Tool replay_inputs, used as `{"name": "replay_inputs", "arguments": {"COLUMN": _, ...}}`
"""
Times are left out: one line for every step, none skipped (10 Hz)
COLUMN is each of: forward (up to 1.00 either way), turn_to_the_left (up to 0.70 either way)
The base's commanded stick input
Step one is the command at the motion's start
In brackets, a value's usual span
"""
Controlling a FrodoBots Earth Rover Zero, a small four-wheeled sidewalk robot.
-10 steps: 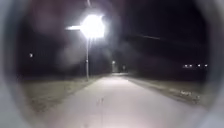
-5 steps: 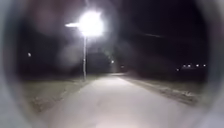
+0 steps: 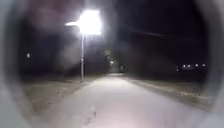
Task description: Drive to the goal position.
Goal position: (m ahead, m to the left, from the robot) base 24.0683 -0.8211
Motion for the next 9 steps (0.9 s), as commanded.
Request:
{"name": "replay_inputs", "arguments": {"forward": 0.7, "turn_to_the_left": 0.14}}
{"name": "replay_inputs", "arguments": {"forward": 0.7, "turn_to_the_left": 0.14}}
{"name": "replay_inputs", "arguments": {"forward": 0.7, "turn_to_the_left": 0.08}}
{"name": "replay_inputs", "arguments": {"forward": 0.7, "turn_to_the_left": 0.03}}
{"name": "replay_inputs", "arguments": {"forward": 0.7, "turn_to_the_left": 0.0}}
{"name": "replay_inputs", "arguments": {"forward": 0.7, "turn_to_the_left": 0.0}}
{"name": "replay_inputs", "arguments": {"forward": 0.7, "turn_to_the_left": 0.0}}
{"name": "replay_inputs", "arguments": {"forward": 0.7, "turn_to_the_left": 0.0}}
{"name": "replay_inputs", "arguments": {"forward": 0.7, "turn_to_the_left": 0.0}}
